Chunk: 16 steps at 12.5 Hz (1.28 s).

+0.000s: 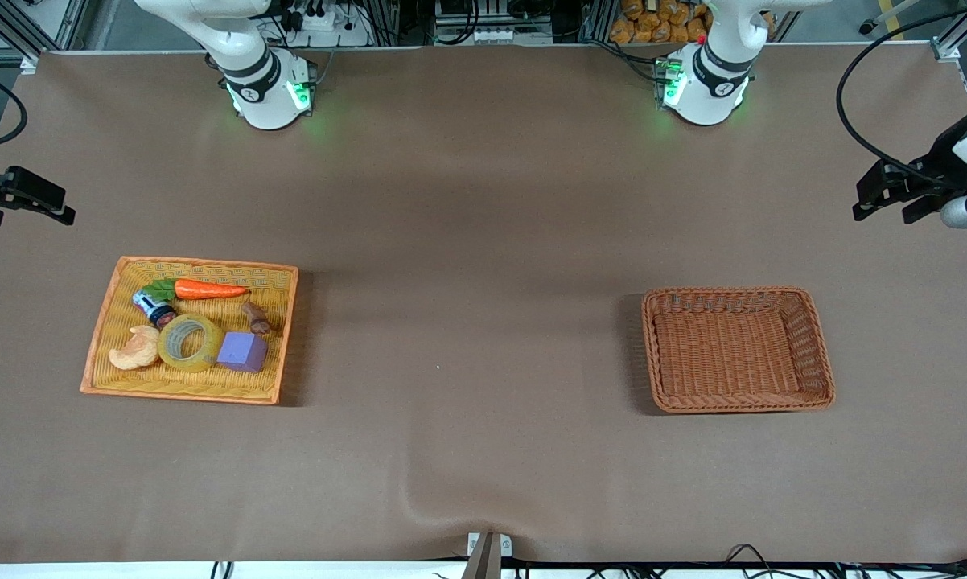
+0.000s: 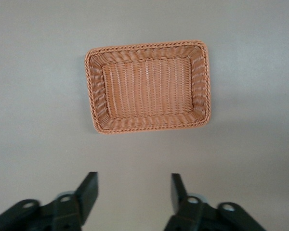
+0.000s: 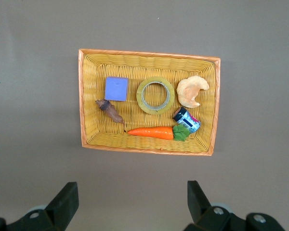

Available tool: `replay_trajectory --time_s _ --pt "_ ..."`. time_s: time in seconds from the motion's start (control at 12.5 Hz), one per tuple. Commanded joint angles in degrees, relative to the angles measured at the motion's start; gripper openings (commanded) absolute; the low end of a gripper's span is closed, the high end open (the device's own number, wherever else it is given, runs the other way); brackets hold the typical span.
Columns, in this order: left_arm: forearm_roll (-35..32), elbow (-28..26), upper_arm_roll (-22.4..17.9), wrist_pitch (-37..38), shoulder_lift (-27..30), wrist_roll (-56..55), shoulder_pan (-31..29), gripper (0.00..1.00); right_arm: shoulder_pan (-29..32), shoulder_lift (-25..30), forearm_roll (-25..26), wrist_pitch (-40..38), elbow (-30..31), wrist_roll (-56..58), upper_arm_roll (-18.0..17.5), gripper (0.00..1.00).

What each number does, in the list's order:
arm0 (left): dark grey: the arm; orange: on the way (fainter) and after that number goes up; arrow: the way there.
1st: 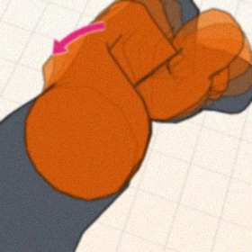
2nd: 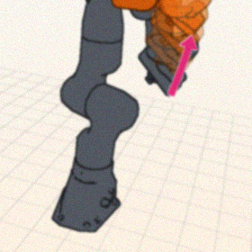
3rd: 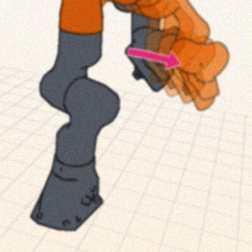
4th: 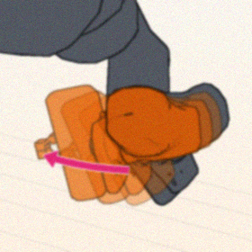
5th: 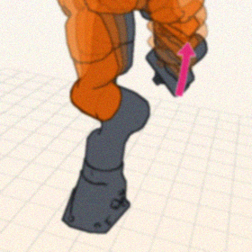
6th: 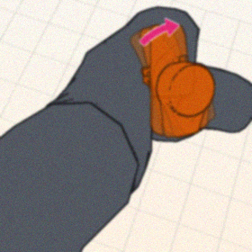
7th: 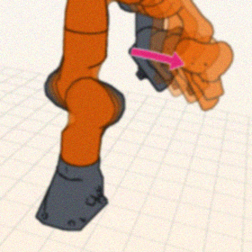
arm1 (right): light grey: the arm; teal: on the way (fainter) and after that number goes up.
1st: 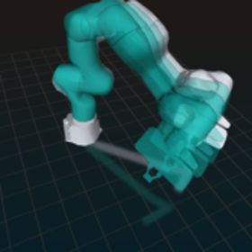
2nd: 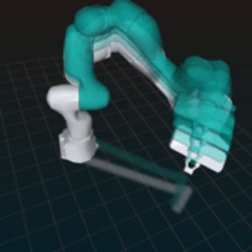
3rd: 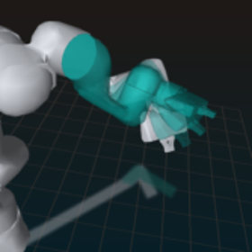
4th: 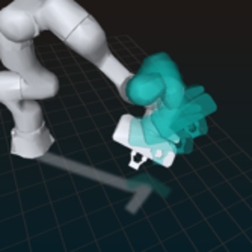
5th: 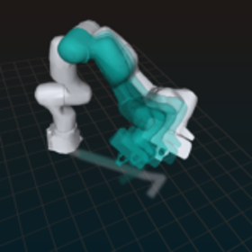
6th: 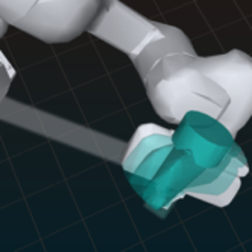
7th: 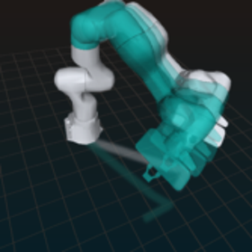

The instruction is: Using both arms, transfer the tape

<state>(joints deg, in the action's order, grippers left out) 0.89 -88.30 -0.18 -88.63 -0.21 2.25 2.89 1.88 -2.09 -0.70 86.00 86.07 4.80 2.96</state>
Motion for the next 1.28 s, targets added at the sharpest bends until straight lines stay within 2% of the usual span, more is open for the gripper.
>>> replay_trajectory --time_s 0.0,0.56,0.88,1.04,1.2 --pt "0.34 -0.99 0.35 0.12 1.78 2.06 -0.43 1.0 0.59 0.15 0.0 -0.66 -0.46 -0.75 -0.5 1.0" --pt "0.08 -0.65 0.35 0.21 1.18 2.94 -0.43 1.0 0.15 0.15 0.0 -0.66 -0.11 -0.58 -0.5 1.0" --pt "0.52 -1.09 0.18 5.83 0.91 -1.54 -2.01 1.0 -0.55 -0.72 0.0 4.6 6.64 1.69 -0.67 1.0" --pt "0.17 -0.74 0.18 5.92 1.17 -1.1 -2.01 1.0 -1.61 -1.16 0.17 12.05 13.04 3.81 -0.67 1.0" --pt "0.08 -0.82 0.35 8.46 1.79 -2.07 -2.01 1.0 -1.0 -2.47 1.14 25.12 21.9 12.2 -0.59 1.0"
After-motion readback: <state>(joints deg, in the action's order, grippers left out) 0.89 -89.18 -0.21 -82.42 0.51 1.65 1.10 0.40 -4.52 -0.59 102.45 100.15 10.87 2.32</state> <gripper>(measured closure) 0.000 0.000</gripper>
